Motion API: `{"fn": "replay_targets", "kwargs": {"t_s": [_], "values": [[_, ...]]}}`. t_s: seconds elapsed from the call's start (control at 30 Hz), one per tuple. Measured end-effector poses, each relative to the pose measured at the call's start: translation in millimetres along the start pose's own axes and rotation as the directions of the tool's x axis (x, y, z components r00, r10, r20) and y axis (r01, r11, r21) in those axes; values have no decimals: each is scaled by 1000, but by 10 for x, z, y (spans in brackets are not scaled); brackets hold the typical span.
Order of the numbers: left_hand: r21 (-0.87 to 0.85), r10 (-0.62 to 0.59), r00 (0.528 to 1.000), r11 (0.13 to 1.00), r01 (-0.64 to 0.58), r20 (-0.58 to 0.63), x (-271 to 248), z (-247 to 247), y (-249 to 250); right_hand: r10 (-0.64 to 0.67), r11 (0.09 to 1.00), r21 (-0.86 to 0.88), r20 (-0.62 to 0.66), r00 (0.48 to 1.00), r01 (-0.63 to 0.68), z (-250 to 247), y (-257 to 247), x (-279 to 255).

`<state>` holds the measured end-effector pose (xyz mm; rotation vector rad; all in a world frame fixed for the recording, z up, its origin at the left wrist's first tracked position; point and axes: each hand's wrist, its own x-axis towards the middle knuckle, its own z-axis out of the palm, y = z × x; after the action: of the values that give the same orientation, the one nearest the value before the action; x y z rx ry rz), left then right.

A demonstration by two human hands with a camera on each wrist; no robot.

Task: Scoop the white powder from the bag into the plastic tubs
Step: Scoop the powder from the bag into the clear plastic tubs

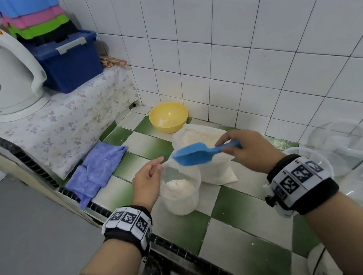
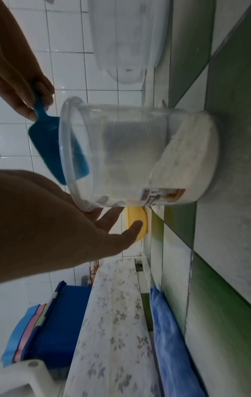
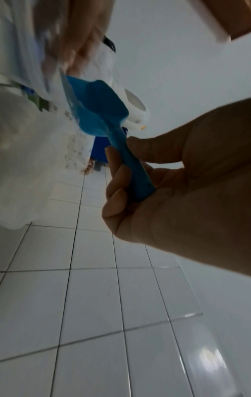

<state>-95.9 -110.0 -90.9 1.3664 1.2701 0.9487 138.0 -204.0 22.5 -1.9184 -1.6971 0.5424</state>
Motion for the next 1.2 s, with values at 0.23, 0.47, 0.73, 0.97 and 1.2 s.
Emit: {"fn": "replay_targets", "kwargs": {"t_s": [0.23,0.47,0.73,0.97,1.2], "values": [[-107,-73,991,992,60,-114,-6,96,-16,93,986,-106,-277,956,-126,96,198,339],[-147,-107,993,984,98,-54,-10,207,-34,-15,900,-430,-190,982,-70,436,156,565],[-170,-111,994,980,105,-22,-19,221,-18,246,935,-259,-16,969,-241,456,154,682],[-170,-113,993,979,108,-18,-29,227,-15,416,909,0,33,909,-416,359,219,707],[-193,-130,991,972,131,19,-39,246,-36,501,823,266,74,862,-501,304,299,661]]}}
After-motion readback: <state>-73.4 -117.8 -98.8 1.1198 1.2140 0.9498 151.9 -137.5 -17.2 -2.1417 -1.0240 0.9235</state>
